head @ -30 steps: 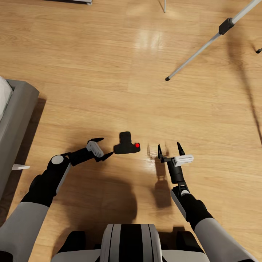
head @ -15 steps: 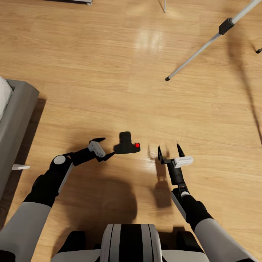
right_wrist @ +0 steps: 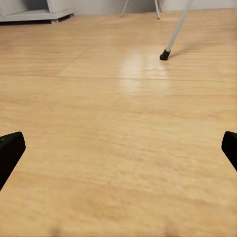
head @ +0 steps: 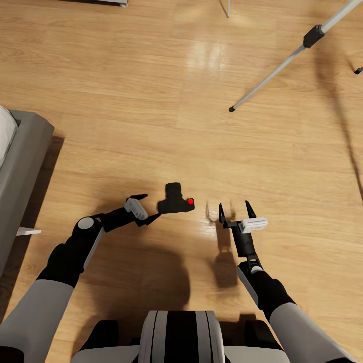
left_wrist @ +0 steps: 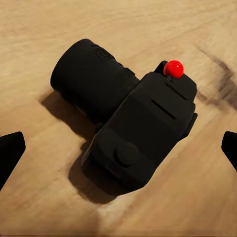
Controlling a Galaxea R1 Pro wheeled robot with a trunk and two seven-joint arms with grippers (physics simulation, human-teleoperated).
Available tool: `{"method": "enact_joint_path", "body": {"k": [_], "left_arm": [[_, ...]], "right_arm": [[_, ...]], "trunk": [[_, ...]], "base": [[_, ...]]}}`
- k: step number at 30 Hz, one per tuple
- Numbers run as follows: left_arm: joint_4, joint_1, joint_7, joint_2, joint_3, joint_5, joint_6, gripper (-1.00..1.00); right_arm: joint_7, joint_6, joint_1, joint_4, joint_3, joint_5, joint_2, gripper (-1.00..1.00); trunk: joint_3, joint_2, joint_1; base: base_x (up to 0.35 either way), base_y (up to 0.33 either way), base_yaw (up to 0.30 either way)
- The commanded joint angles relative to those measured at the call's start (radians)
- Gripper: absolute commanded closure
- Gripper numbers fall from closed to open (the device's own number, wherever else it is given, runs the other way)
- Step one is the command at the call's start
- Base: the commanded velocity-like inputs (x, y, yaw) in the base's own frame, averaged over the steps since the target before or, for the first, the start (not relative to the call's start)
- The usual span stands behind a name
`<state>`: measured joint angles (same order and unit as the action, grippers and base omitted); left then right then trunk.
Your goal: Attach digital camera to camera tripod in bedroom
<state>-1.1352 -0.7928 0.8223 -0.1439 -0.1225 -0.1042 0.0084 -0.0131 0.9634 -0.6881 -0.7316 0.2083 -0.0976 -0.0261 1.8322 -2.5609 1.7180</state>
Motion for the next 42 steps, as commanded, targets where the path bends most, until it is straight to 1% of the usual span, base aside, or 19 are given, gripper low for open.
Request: {"method": "enact_joint_path", "body": {"k": [1,9,16,25,28,30,34,42], "left_arm": [[0.0,0.0,0.002,-0.001,0.0,-0.005,0.001,-1.0],[0.008,0.0,0.001,-0.003,-0.001,-0.005,0.001,-1.0],[0.058,0.0,0.001,-0.001,-0.002,-0.005,0.001,-1.0],[0.077,0.0,-0.001,0.001,-0.001,-0.005,0.001,-1.0],[0.079,0.0,-0.018,0.0,-0.001,-0.005,0.001,-1.0],[0.08,0.0,-0.051,0.001,-0.001,-0.005,0.001,-1.0],[0.082,0.0,-0.09,0.0,-0.002,-0.006,0.001,-1.0],[0.083,0.0,-0.115,0.001,-0.003,-0.006,0.0,-1.0]], "right_arm": [[-0.001,0.003,-0.001,0.001,0.007,-0.01,-0.001,-1.0],[-0.002,0.003,-0.001,0.001,0.006,-0.01,-0.001,-1.0],[-0.001,0.003,-0.001,0.001,0.006,-0.01,-0.001,-1.0],[-0.002,0.003,-0.001,0.001,0.006,-0.011,-0.001,-1.0],[-0.001,0.003,-0.001,0.001,0.006,-0.011,-0.001,-1.0],[-0.001,0.003,-0.001,0.001,0.006,-0.01,-0.001,-1.0],[-0.002,0.003,-0.001,0.001,0.007,-0.01,-0.001,-1.0],[-0.002,0.003,-0.001,0.001,0.006,-0.011,-0.001,-1.0]], "trunk": [[0.0,0.0,0.0],[0.0,0.0,0.0],[0.0,0.0,0.0],[0.0,0.0,0.0],[0.0,0.0,0.0],[0.0,0.0,0.0],[0.0,0.0,0.0],[0.0,0.0,0.0]], "base": [[0.0,0.0,0.0],[0.0,0.0,0.0],[0.0,0.0,0.0],[0.0,0.0,0.0],[0.0,0.0,0.0],[0.0,0.0,0.0],[0.0,0.0,0.0],[0.0,0.0,0.0]]}}
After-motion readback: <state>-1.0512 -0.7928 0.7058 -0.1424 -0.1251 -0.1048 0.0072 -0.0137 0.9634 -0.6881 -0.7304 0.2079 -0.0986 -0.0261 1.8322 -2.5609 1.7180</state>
